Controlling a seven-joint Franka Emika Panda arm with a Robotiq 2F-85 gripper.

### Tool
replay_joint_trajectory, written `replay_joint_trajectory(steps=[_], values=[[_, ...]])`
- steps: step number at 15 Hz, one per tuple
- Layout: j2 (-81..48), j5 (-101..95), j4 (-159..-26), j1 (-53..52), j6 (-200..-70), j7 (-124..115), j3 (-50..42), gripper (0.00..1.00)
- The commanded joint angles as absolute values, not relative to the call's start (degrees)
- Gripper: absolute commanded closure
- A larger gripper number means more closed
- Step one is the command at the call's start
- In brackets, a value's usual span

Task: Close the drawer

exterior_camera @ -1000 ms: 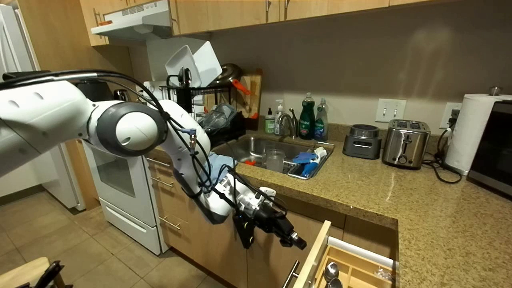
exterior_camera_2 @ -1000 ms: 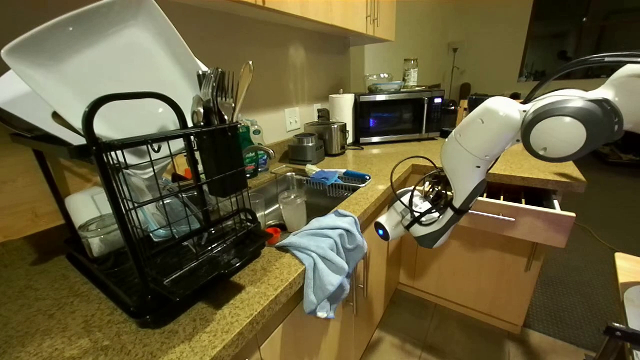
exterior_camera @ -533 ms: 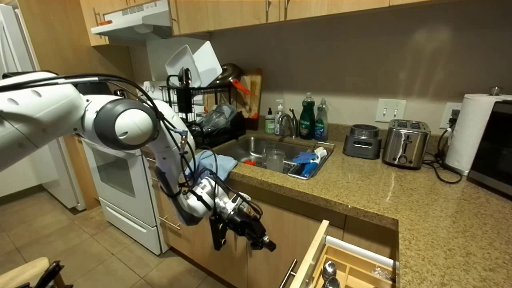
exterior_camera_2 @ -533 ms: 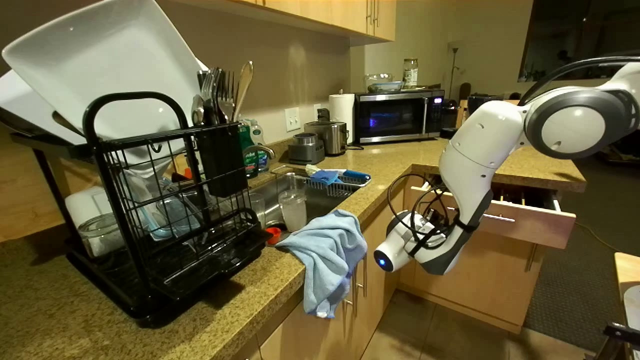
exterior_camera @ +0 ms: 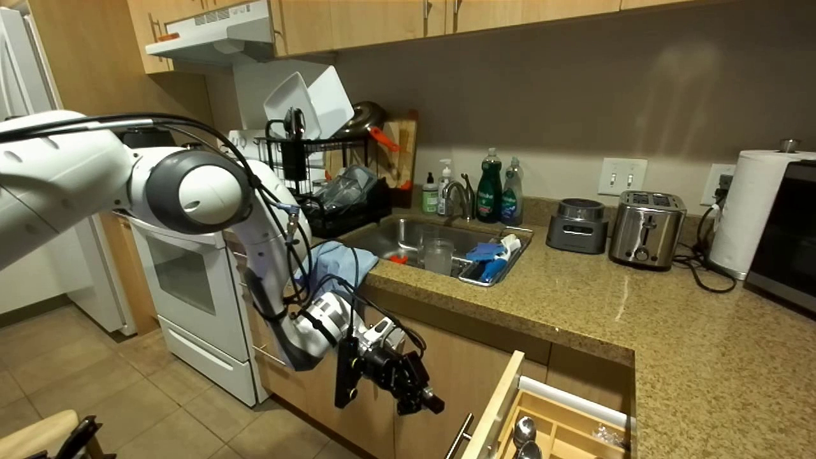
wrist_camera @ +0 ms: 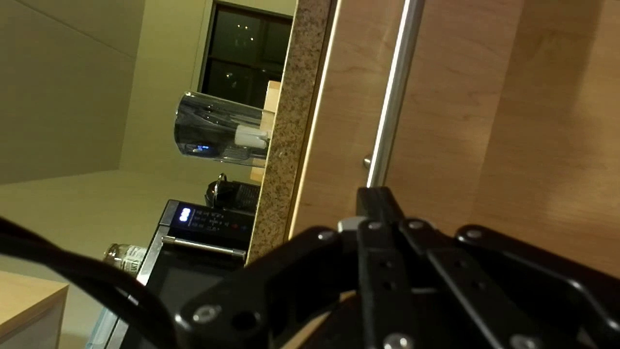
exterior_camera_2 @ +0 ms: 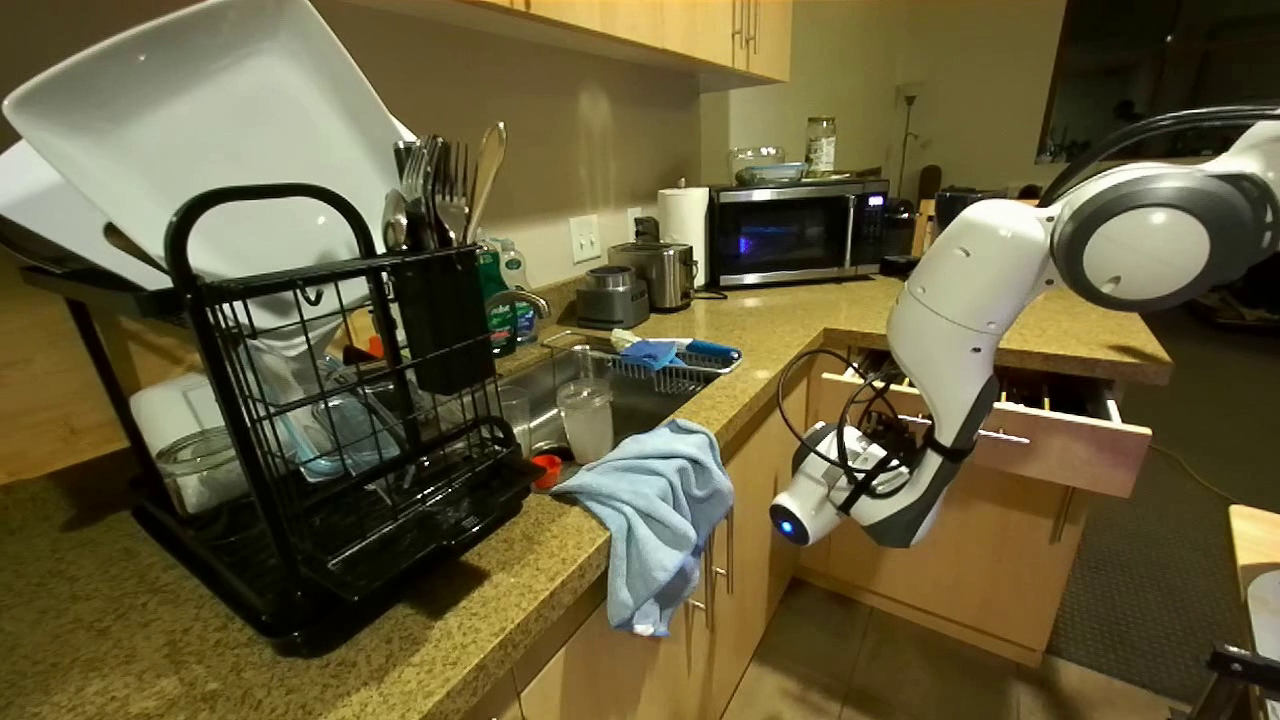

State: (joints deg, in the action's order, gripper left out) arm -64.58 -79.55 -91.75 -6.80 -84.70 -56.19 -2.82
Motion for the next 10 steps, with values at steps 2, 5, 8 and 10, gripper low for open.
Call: replay_joint_trajectory(steps=[2,5,8,10], values=[[-63.2,-81.4,-93.3,-5.2,-83.5,-50.1,-4.3,1.00],[-63.4,-81.6,-93.1,-4.5,-83.3,-48.2,-5.0,1.00],[-63.6,-81.6,-92.8,-4.1,-82.9,-46.9,-5.4,1.00],[-63.8,-81.5,-92.5,-3.6,-82.4,-46.2,-5.6,1.00]])
